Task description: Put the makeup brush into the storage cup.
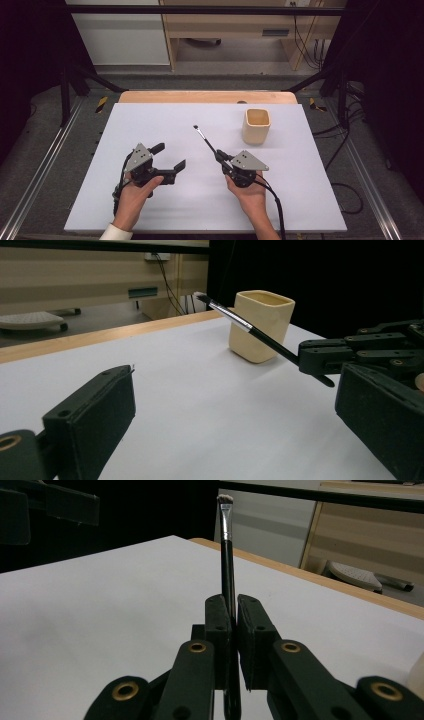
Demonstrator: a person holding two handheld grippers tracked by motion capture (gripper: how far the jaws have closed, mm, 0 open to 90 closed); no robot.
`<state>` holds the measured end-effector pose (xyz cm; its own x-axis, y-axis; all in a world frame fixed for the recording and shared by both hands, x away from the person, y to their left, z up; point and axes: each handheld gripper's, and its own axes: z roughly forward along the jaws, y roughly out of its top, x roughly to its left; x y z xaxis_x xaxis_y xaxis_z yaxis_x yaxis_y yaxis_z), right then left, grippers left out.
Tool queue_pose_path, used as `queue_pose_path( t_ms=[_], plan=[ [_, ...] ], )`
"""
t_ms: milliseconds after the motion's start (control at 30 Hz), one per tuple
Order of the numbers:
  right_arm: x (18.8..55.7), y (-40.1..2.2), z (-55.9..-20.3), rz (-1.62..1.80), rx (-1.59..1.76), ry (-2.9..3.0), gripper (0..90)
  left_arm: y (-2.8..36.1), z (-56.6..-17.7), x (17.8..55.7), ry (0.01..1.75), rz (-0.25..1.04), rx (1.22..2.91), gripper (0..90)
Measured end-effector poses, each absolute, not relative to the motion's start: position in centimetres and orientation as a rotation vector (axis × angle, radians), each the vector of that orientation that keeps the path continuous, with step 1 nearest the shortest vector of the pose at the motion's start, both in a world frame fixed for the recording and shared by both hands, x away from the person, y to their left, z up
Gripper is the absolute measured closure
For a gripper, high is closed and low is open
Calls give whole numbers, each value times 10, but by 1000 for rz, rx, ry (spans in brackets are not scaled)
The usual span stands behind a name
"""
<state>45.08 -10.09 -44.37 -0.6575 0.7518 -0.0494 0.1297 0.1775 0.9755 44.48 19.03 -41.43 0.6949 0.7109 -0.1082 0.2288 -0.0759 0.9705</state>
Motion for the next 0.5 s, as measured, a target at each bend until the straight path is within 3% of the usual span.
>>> queue_pose_path(
  t_ms=[500],
  plan=[
    [448, -101, -442, 1538, 829, 1899, 840, 187, -400, 455, 820, 431, 1599, 32]
  ],
)
